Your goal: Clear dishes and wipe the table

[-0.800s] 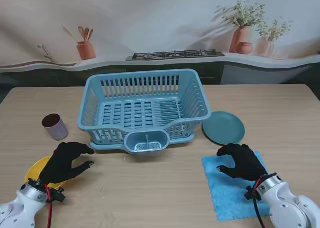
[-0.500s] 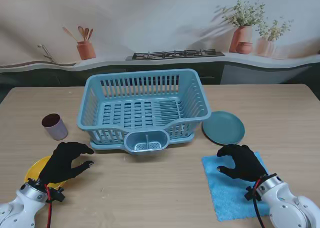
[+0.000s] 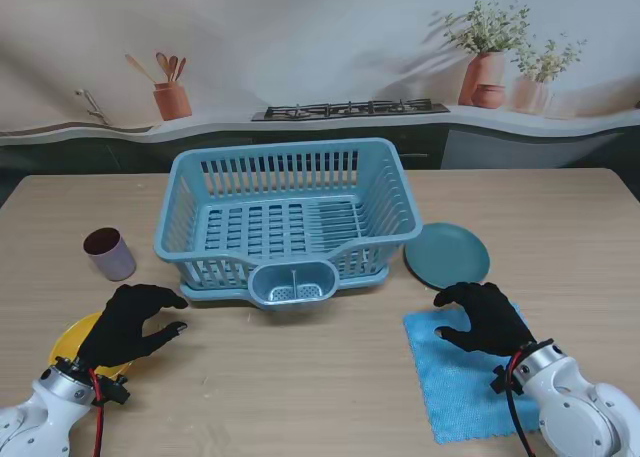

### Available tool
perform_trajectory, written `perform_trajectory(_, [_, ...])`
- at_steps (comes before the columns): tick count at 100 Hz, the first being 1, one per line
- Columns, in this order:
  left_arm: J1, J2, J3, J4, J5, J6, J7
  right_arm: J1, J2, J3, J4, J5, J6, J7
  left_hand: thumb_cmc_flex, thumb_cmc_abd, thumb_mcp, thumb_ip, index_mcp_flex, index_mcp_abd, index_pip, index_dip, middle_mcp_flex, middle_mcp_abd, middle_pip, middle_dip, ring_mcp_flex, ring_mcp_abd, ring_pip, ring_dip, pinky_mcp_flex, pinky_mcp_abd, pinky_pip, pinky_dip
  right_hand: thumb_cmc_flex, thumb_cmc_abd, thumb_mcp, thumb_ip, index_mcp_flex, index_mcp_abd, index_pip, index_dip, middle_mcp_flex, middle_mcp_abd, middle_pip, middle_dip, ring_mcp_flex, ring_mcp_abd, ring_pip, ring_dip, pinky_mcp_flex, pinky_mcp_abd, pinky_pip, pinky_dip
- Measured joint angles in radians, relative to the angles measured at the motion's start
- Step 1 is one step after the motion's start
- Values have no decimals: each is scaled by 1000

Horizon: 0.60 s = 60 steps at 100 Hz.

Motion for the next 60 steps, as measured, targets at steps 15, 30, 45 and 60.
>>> perform_trajectory(15, [0, 0, 0, 0, 0, 0, 0, 43, 6, -5, 20, -31, -5, 13, 0, 0, 0, 0, 0, 0, 0, 0, 0, 0, 0, 0, 0, 0, 0, 0, 0, 0, 0, 0, 0, 0, 0, 0, 0, 0, -72, -33, -24, 0, -86, -32, -24, -5, -100, -55, -26, -25, -81, -28])
perform_trajectory(30, [1, 0, -1, 0, 7, 0, 9, 97, 13, -16, 56, -99, -7, 10, 0, 0, 0, 0, 0, 0, 1, 0, 0, 0, 0, 0, 0, 0, 0, 0, 0, 0, 0, 0, 0, 0, 0, 0, 0, 0, -124, -46, -41, -2, -156, -57, -51, -24, -182, -96, -46, -41, -163, -42])
perform_trajectory(45, [1, 0, -1, 0, 17, 1, 22, 152, 21, -32, 99, -115, 11, 9, 0, 0, 0, 0, 0, 0, 1, 0, 0, 0, 0, 0, 0, 0, 0, 0, 0, 0, 0, 0, 0, 0, -1, 0, 0, 0, -195, -57, -73, -15, -218, -82, -88, -47, -272, -139, -71, -72, -257, -67])
perform_trajectory(60, [1, 0, -1, 0, 16, 5, 23, 205, 26, -57, 139, -127, 47, 8, 0, 0, 0, 0, 0, 0, 4, 0, 0, 0, 0, 0, 0, 0, 0, 0, 0, 0, 0, 0, -1, 0, -26, 0, 0, 0, -251, -68, -86, -26, -252, -94, -117, -60, -325, -169, -82, -95, -326, -76])
